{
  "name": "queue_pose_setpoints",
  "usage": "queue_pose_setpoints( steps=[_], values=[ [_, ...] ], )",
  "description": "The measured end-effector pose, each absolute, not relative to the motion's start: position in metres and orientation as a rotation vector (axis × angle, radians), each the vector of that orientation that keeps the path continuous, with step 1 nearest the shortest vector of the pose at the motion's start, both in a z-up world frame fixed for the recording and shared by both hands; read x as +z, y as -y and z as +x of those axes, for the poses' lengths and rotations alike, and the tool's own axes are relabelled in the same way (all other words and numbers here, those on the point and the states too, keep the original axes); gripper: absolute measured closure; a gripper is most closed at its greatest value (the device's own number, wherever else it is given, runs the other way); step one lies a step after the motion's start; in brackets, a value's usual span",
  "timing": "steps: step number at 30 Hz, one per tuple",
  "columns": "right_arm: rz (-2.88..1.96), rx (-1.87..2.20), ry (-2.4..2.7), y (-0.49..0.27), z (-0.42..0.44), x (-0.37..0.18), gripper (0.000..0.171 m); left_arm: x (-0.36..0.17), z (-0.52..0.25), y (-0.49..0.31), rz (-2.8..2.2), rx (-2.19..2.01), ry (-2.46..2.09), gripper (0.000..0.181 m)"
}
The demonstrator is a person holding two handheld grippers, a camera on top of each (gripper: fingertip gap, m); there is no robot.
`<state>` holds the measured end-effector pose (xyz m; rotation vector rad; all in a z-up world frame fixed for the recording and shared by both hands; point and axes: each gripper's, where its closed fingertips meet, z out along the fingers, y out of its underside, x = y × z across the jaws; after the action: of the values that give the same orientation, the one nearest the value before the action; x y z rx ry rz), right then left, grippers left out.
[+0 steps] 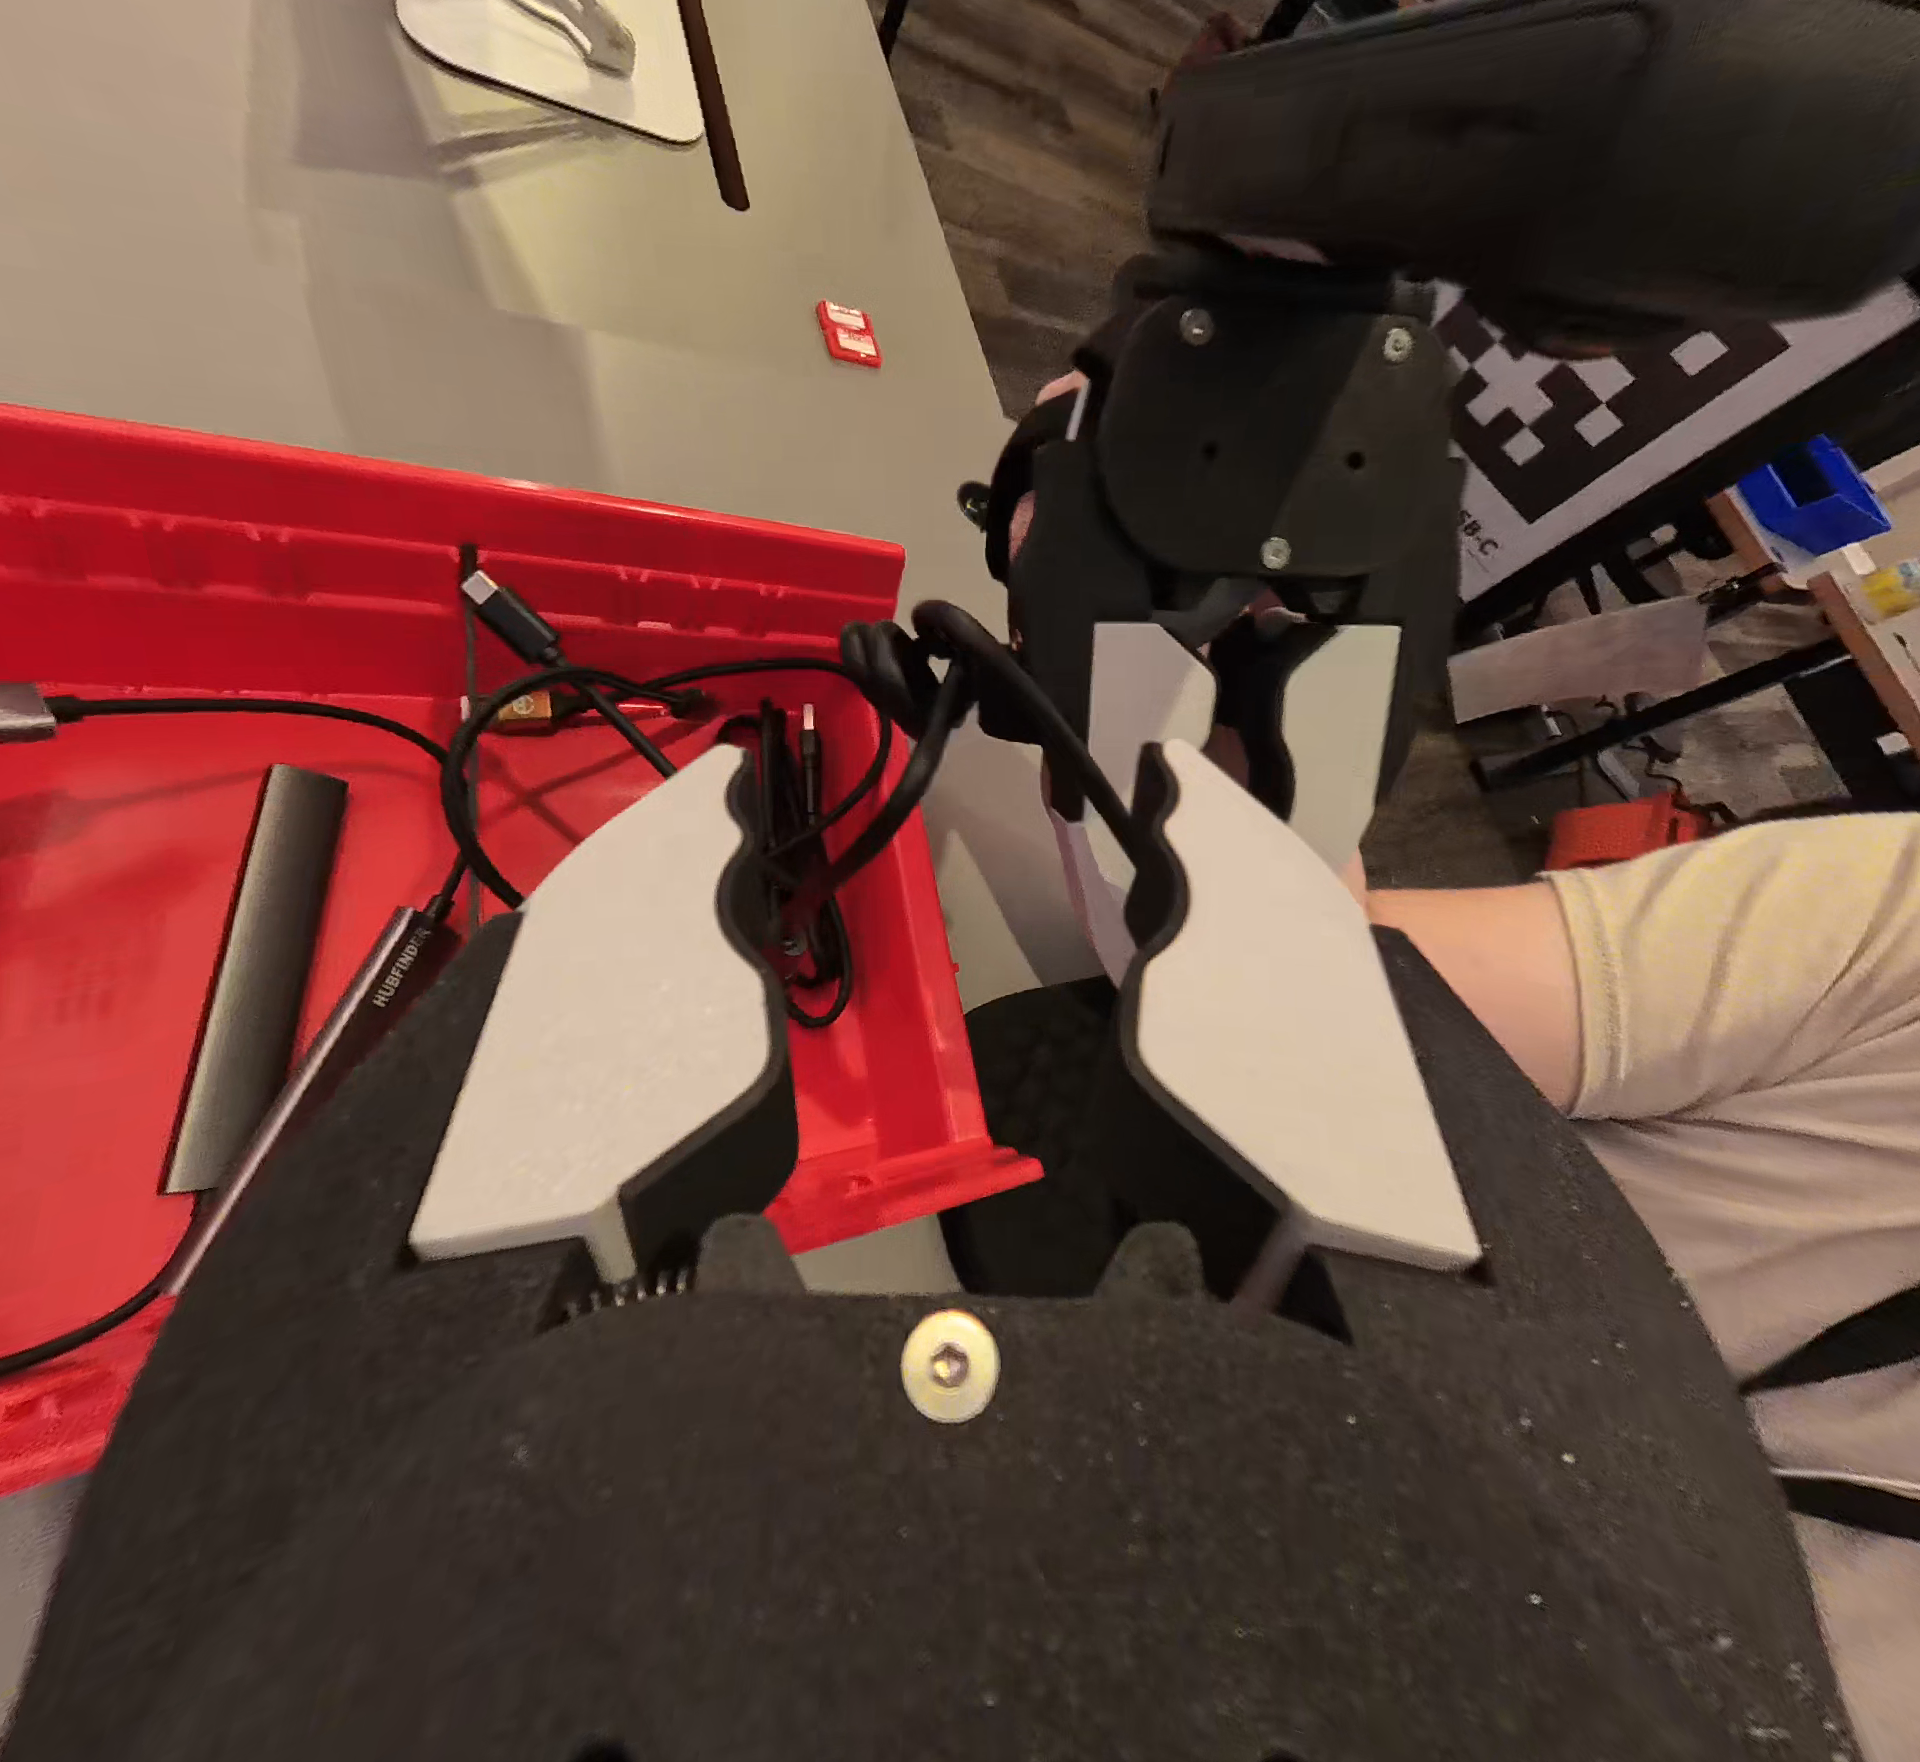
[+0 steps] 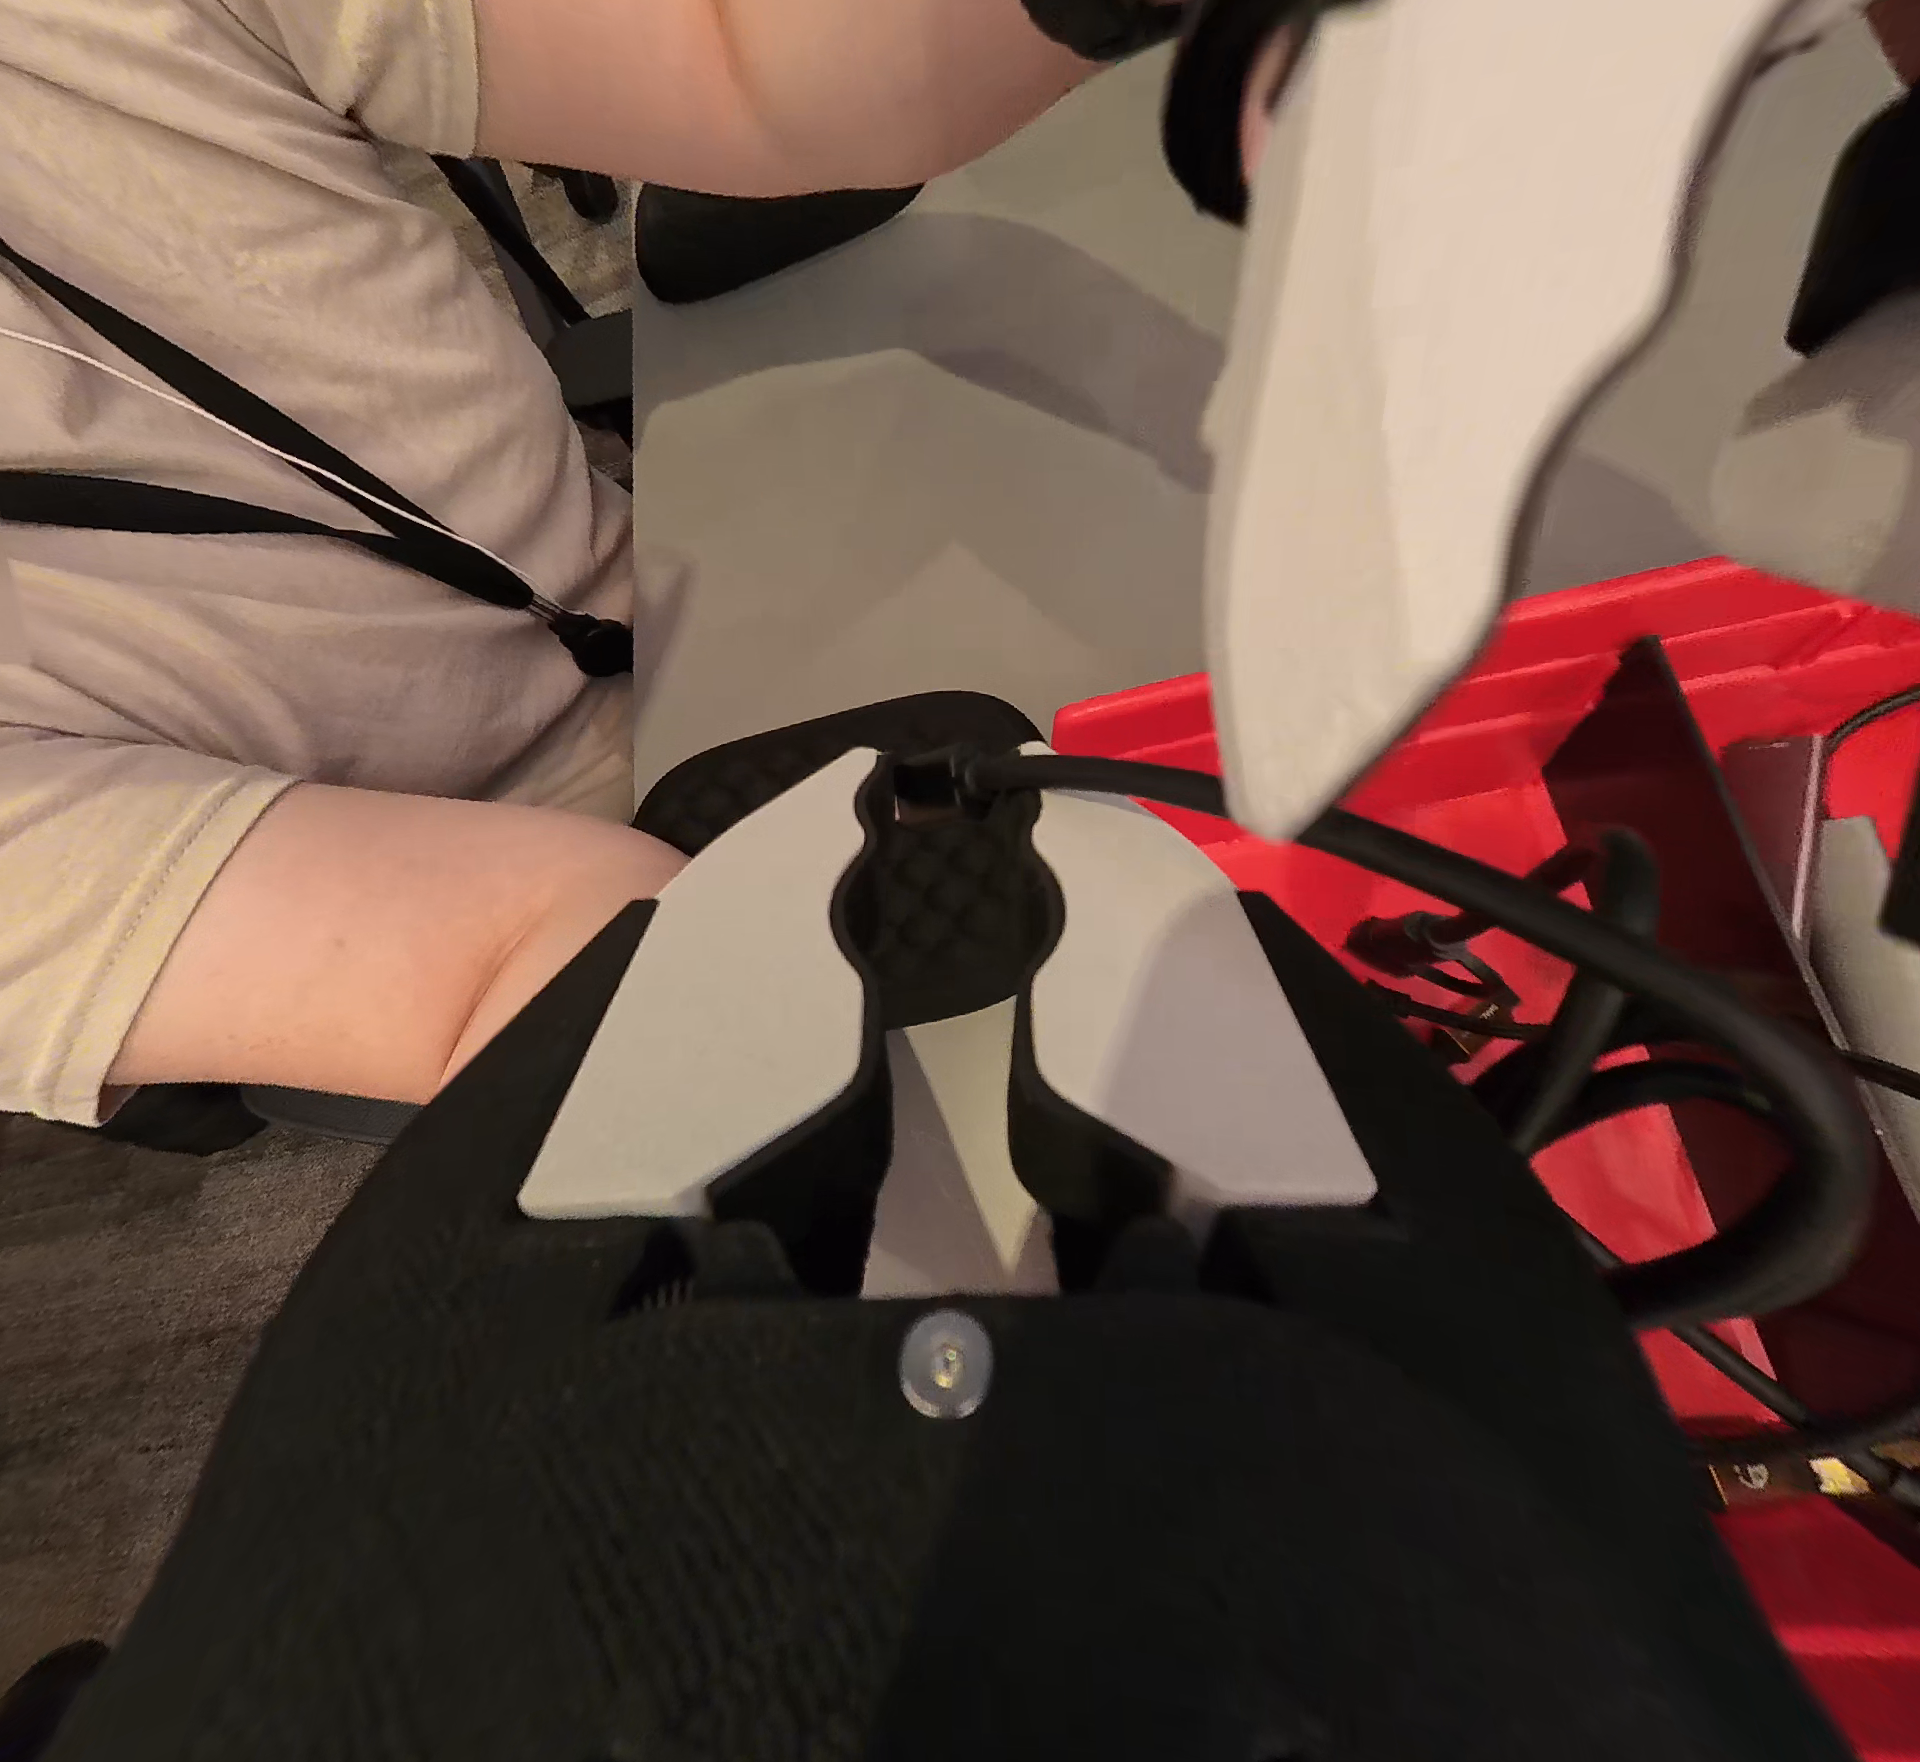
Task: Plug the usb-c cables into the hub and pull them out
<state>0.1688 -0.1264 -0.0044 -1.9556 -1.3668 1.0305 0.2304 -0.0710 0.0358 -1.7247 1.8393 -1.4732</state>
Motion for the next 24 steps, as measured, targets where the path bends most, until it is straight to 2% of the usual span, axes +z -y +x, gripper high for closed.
queue_pose_setpoints(
  steps=[4, 7, 9, 11, 18, 24],
  values=[
    [-1.974, 1.016, 1.374, 0.125, 0.168, -0.007, 0.15, 0.024, 0.237, 0.078, -1.769, -1.562, -1.925, 0.124],
    [-1.993, 1.032, 1.35, 0.122, 0.171, -0.01, 0.15, 0.023, 0.237, 0.082, -1.745, -1.647, -1.973, 0.146],
    [-1.989, 1.039, 1.343, 0.122, 0.172, -0.011, 0.15, 0.022, 0.236, 0.081, -1.725, -1.66, -1.976, 0.15],
    [-1.994, 1.04, 1.34, 0.121, 0.173, -0.012, 0.149, 0.023, 0.234, 0.084, -1.686, -1.669, -2.004, 0.165],
    [-2.092, 1.011, 1.262, 0.114, 0.177, -0.018, 0.149, 0.027, 0.234, 0.081, -1.652, -1.515, -2.004, 0.172],
    [-2.042, 0.972, 1.166, 0.106, 0.177, 0.001, 0.145, 0.039, 0.23, 0.079, -1.661, -1.548, -1.913, 0.176]
  ],
)
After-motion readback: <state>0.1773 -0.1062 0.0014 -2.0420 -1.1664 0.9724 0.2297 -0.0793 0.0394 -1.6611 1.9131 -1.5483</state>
